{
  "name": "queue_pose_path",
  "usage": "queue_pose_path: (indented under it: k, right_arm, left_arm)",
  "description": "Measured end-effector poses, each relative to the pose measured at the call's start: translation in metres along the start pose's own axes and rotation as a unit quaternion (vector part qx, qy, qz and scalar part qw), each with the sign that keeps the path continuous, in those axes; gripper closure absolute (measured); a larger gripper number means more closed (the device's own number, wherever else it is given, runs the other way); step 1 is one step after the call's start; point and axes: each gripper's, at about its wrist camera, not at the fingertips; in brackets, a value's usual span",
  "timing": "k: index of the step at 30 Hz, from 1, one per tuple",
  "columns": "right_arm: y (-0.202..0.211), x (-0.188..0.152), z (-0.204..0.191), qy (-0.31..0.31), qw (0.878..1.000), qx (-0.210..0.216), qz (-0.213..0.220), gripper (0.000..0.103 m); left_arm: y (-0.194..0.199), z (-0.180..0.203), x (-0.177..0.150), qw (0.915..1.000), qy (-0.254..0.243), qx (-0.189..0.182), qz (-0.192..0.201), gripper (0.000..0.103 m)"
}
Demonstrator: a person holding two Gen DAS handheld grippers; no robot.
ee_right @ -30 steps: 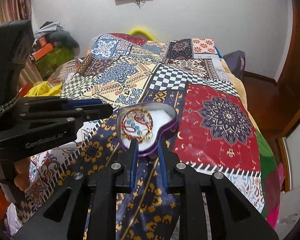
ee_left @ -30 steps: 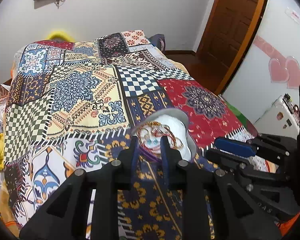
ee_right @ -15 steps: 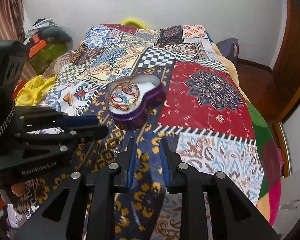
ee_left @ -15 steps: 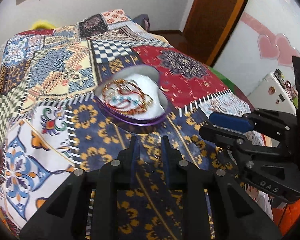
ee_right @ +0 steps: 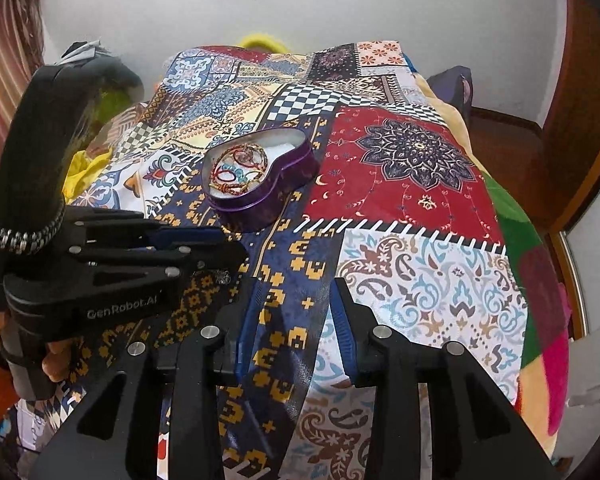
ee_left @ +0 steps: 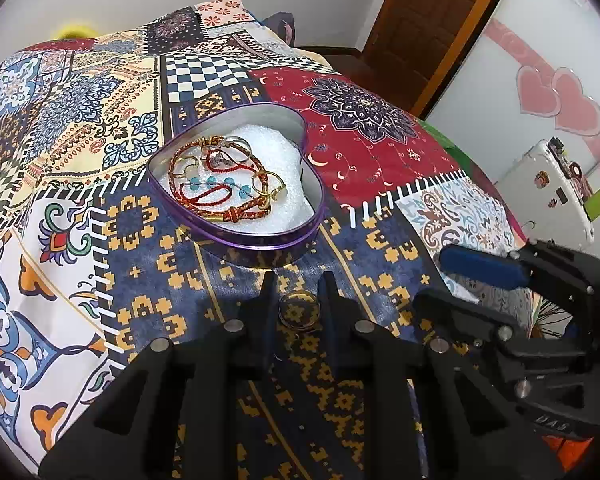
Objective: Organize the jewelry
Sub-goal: 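Grasp a small silver ring from the bedspread with the left tool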
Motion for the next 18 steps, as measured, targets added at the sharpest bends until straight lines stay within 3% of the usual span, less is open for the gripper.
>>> queue_pose_path:
  k: [18]
  right_arm:
    - [-0.035,0.000,-0.041,0.056,0.998,0.032,-0.012,0.071]
  left_arm:
    - [0.053,-0.026,0.004,0.9980,0.016,0.024,0.056,0.084]
Point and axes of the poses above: each gripper's, at about its wrist camera, not at the fingertips, and y roughly against the way its jaws point, z to its right, x to its top, and after that the axes turned 13 degrees about z, right-handed
